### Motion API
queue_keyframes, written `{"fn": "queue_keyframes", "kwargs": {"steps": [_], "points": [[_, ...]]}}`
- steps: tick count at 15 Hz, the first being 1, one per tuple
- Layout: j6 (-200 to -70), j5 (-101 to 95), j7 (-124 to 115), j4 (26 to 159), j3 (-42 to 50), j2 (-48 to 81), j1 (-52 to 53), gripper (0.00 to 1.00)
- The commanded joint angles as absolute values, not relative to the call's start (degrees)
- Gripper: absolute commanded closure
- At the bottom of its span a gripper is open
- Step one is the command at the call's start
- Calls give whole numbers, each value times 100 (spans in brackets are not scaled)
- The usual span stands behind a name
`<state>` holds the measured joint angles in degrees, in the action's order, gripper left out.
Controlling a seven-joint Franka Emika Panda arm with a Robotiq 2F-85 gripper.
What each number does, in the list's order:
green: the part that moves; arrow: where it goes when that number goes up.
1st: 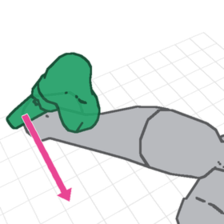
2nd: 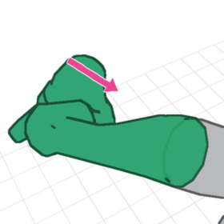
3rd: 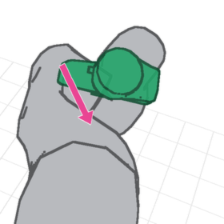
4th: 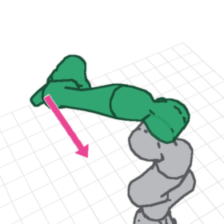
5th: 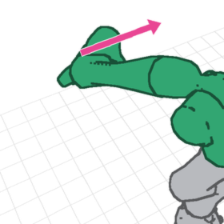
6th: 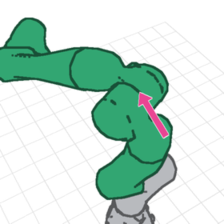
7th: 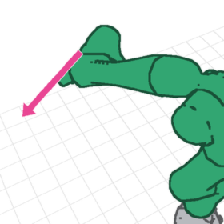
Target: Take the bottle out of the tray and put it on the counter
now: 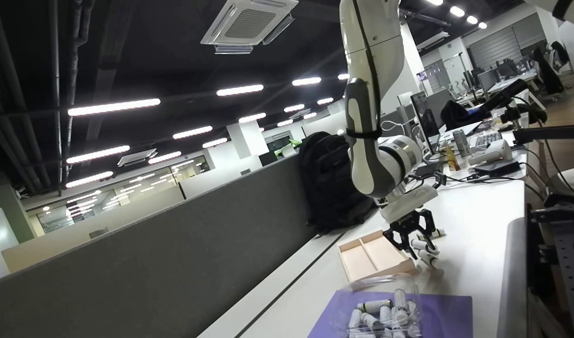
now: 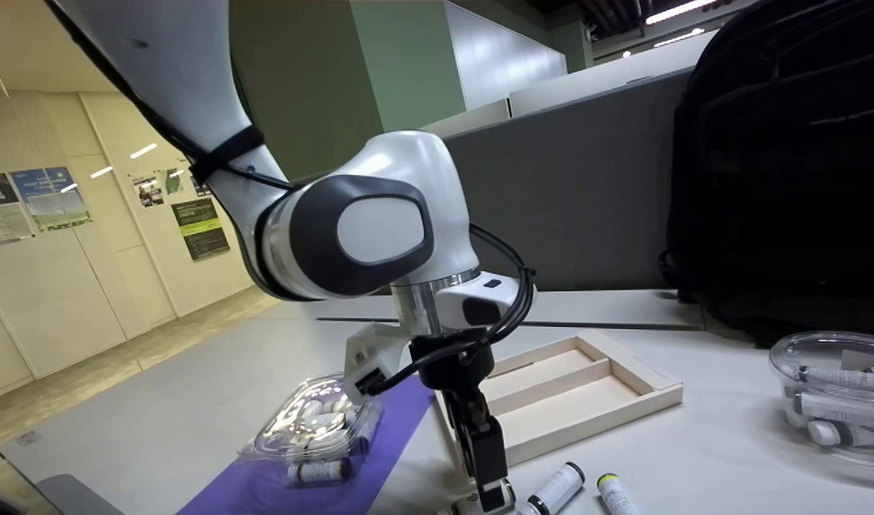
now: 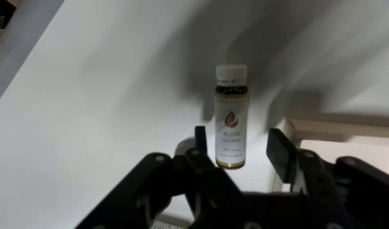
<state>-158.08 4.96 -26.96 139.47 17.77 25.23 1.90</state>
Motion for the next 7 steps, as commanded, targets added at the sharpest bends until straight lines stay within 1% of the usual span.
{"fn": "queue_keyframes", "kwargs": {"steps": [1, 3, 4, 7], "points": [[-15855, 409, -2722, 14054, 1794, 2394, 196, 14], [-15786, 380, -2691, 14085, 1816, 2287, 189, 2], [-15713, 357, -2697, 14103, 1849, 2197, 195, 0], [-15439, 134, -2809, 14095, 2047, 1972, 268, 0]]}}
